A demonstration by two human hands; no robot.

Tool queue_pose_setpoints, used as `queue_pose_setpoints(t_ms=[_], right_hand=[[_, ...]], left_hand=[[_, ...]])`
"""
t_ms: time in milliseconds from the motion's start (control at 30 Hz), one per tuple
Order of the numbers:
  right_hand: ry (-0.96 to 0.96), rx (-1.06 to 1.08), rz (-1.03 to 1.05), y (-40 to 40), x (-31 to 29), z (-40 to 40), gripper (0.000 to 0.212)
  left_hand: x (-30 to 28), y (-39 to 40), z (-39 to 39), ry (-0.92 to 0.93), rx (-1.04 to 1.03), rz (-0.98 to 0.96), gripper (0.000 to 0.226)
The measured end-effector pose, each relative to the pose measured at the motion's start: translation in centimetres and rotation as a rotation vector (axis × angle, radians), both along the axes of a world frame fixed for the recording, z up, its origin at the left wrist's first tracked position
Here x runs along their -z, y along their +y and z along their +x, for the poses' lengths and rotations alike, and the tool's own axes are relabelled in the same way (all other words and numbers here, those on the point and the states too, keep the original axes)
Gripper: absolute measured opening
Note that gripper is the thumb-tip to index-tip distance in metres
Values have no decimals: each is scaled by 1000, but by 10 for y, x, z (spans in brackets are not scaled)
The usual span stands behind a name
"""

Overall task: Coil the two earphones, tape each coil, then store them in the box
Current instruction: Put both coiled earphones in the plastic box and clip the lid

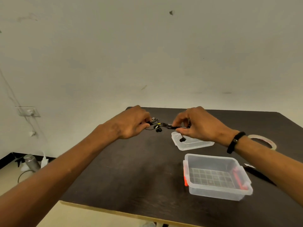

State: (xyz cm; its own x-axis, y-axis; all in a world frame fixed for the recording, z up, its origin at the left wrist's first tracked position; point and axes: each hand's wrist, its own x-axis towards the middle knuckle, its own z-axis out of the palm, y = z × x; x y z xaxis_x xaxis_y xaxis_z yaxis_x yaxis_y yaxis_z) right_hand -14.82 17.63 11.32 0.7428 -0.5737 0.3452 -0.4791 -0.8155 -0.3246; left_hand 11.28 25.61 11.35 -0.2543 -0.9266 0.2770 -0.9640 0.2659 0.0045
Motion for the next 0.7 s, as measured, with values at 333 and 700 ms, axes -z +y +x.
queue_pose_setpoints(t_ms=[333, 700], right_hand=[[-444, 96, 265, 58, -34, -106, 16], [-612, 232, 680, 91, 27, -149, 24]], left_hand=[[-35, 47, -91, 338, 146, -190, 19], [45, 54, -147, 536, 177, 25, 13]])
